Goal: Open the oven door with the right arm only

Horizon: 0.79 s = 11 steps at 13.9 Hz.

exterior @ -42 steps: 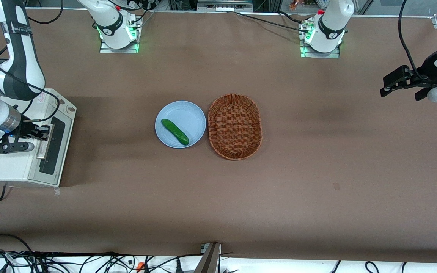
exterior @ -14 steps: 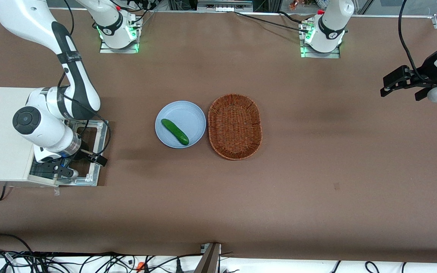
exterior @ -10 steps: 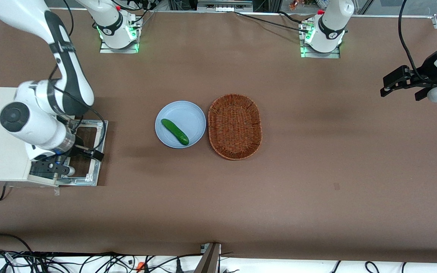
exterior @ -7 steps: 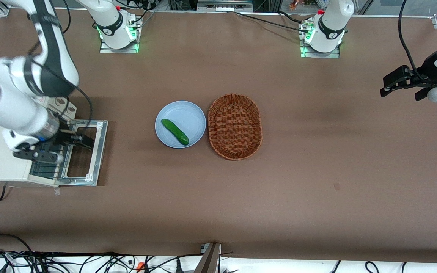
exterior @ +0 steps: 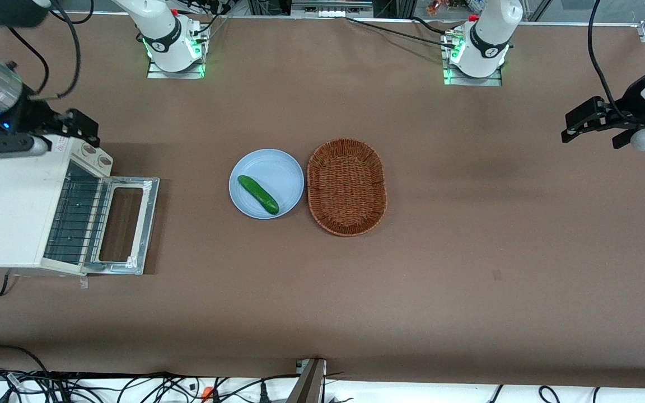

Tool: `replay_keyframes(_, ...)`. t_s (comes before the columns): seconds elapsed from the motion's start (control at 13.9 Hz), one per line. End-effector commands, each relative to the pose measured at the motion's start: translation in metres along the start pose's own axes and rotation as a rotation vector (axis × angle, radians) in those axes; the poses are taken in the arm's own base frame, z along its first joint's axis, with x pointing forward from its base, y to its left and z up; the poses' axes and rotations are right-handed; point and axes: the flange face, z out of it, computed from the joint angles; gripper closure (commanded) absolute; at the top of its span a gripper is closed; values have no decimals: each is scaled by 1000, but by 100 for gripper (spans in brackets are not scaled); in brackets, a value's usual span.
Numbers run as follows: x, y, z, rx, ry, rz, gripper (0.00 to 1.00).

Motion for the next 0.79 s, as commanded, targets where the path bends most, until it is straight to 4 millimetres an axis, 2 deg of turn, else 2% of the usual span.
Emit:
replay_keyframes(0.0, 1, 1, -9, 13, -9, -17, 0)
replay_keyframes(0.72, -2, 0, -18, 21, 2, -17, 0)
